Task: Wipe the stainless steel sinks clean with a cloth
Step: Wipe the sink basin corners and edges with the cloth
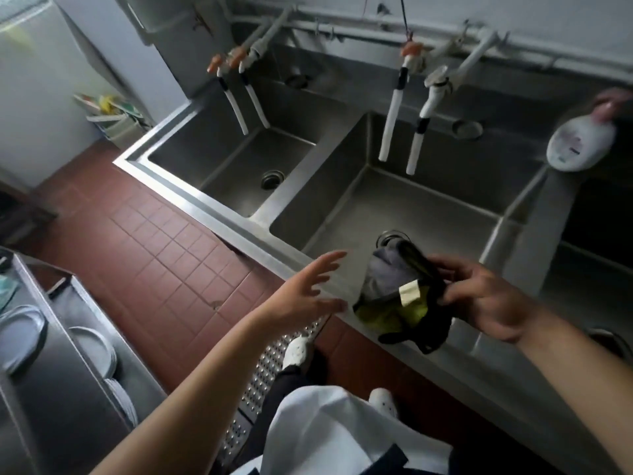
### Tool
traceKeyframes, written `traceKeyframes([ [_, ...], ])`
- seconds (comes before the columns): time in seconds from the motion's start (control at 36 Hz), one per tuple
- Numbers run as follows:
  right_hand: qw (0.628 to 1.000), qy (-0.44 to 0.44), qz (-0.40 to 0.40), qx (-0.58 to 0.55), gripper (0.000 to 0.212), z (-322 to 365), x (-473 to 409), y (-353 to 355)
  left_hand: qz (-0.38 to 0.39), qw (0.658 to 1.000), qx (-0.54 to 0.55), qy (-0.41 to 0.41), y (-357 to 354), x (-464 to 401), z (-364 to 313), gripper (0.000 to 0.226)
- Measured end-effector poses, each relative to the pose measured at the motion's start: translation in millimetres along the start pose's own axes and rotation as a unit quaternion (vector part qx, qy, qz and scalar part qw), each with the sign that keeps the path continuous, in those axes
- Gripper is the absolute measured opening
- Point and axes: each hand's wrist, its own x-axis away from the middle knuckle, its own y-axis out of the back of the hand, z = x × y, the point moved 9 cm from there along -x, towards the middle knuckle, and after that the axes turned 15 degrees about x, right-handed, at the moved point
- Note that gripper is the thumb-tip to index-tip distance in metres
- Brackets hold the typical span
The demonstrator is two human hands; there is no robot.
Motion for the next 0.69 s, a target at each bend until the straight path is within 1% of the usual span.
traceKeyframes([
  [0.06,0.994,0.045,0.053,-0.084,0.063,26,-3,-19,0.052,0.996,0.06,-0.032,2,0,-34,0.088],
  [0.11,0.987,0.077,0.078,-0.116,0.06,43,-10,-38,0.113,0.981,0.157,-0.035,6,0,-59,0.092],
  [0.14,0.986,0.083,0.075,-0.125,0.06,47,-17,-45,0.143,0.966,0.213,-0.027,10,-1,-67,0.09],
  [0.19,0.987,0.072,0.049,-0.135,0.062,49,-35,-57,0.185,0.933,0.31,-0.006,21,-5,-74,0.076],
  [0.22,0.989,0.059,0.034,-0.133,0.064,49,-46,-64,0.179,0.927,0.33,0.001,31,-10,-73,0.067],
  [0.28,0.992,0.037,0.017,-0.117,0.065,47,-65,-78,0.12,0.936,0.331,0.01,58,-22,-64,0.056],
  [0.33,0.994,0.016,0.014,-0.104,0.06,45,-83,-95,0.072,0.941,0.331,0.019,85,-31,-48,0.052],
  [0.36,0.994,-0.003,0.012,-0.107,0.055,42,-92,-105,0.068,0.938,0.34,0.023,96,-33,-41,0.052],
  [0.42,0.994,-0.04,-0.021,-0.098,0.053,37,-111,-122,0.082,0.93,0.357,0.023,118,-33,-28,0.054],
  [0.47,0.994,-0.054,-0.074,-0.055,0.049,40,-130,-136,0.097,0.925,0.367,0.019,141,-33,-22,0.055],
  [0.56,0.99,-0.053,-0.127,-0.016,0.043,51,-154,-156,0.116,0.909,0.399,0.012,175,-32,-18,0.059],
  [0.69,0.98,-0.029,-0.194,-0.007,0.023,70,-183,-187,0.138,0.886,0.443,0.001,223,-33,-19,0.065],
])
